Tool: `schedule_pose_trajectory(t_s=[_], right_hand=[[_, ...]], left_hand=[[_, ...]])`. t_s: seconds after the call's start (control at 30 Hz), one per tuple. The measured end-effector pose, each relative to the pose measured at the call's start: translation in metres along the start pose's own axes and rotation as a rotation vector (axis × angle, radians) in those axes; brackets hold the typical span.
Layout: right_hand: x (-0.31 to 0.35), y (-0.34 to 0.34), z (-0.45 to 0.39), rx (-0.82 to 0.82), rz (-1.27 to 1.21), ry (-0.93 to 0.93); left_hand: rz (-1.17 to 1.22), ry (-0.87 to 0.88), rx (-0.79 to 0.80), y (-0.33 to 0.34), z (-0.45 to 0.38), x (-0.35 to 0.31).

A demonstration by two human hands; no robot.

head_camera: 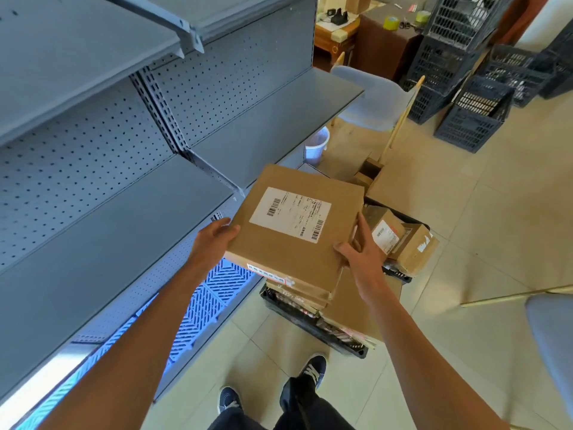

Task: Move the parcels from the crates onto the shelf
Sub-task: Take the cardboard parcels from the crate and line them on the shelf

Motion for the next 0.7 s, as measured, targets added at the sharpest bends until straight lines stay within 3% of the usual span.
schedule_pose_trajectory(t_s=[0.13,0.37,0.47,0.6,0.7], right_hand=[[-0.008,0.027,0.022,0.037,0.014,-0.007],[-0.031,0.071,0.067,0.058,0.004,-0.004],[-0.045,0.092,0.084,-0.01,0.047,0.017],[-0.057,0.117,0.107,-0.137,0.392,-0.079],[-0.063,0.136,0.124,-0.207,0.443,-0.209]], left_hand=[[0.238,-0.13,0.163,-0.028,0.022,0.018],[0.247,-0.117,0.363,-0.089,0.051,0.063],[0.308,-0.161,0.3,-0.103,0.067,0.082],[0.404,-0.213,0.121,-0.098,0.095,0.093],[0.462,-0.241,-0.052,-0.08,0.114,0.091]])
Point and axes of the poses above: each hand's wrist, its own z-axis away from the middle knuckle, its own y-axis out of the palm, x = y × z, the point moved 1 cm from there along -z, towards the middle knuckle, and after that the axes turned 4 degrees about y, right-handed, at the moved point
